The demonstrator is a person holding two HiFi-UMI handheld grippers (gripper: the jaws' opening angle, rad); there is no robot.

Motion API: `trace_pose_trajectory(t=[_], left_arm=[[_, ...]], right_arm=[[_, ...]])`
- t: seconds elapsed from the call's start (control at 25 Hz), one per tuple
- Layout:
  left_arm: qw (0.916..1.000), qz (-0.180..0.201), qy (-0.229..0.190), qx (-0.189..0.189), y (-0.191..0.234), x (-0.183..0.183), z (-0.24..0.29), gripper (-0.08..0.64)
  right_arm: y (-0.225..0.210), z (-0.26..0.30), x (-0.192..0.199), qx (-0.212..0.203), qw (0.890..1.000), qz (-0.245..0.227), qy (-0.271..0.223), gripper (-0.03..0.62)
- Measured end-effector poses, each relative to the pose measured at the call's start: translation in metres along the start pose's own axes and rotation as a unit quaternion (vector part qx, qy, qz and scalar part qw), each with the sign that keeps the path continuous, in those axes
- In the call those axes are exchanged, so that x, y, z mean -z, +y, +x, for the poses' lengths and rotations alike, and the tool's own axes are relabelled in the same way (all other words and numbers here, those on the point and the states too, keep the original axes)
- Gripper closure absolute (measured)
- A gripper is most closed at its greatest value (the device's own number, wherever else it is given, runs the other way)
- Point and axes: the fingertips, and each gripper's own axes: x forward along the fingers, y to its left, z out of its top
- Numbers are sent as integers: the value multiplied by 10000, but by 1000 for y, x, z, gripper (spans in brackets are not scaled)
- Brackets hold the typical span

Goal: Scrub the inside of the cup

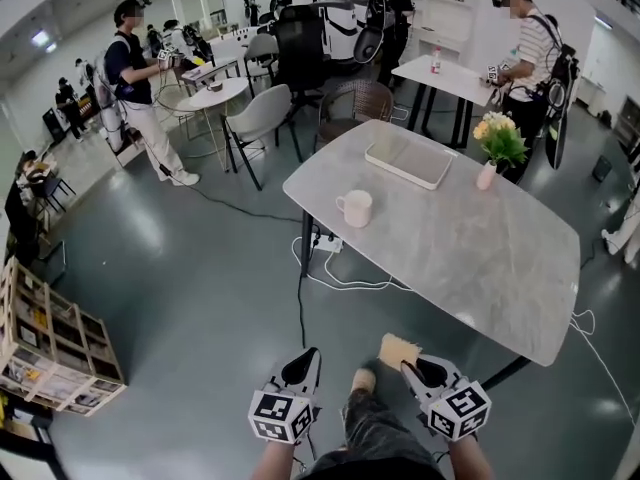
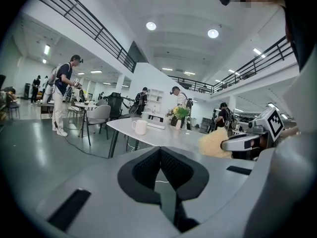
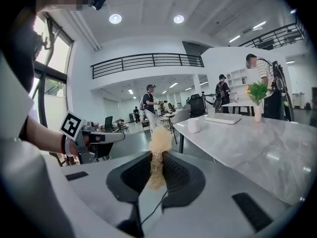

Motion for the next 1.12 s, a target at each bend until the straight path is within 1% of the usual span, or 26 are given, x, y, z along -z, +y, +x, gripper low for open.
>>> trace_pose_trajectory(t=[0.12, 0.2, 0.32, 0.4, 0.56, 0.72, 0.88, 1.12], left_arm=[[9998, -141, -60, -143, 26, -21, 31, 548], [9997, -206, -78, -143, 35, -33, 55, 546], [9999, -115, -17, -11, 37, -47, 86, 546], [10000, -40, 37, 39, 41, -56, 106, 546], [10000, -7, 75, 26, 54, -74, 141, 547], [10000, -1, -18, 49, 66, -87, 175, 548], [9999, 12, -25, 119, 72, -94, 199, 547], [9994, -2, 89, 321, 79, -101, 239, 546]], right_arm=[[-22, 33, -33, -109, 9998, -112, -139, 532], [-36, 53, -49, -201, 9993, -264, -152, 532], [-62, 79, -57, -212, 9996, -211, -20, 532], [-75, 91, -67, -240, 9997, -84, -66, 532], [-98, 116, -81, -312, 9995, -43, -50, 532], [-123, 137, -93, -319, 9994, -57, -85, 532], [-139, 149, -105, -273, 9995, -100, -147, 532], [-163, 158, -113, -98, 9998, 64, -166, 532]])
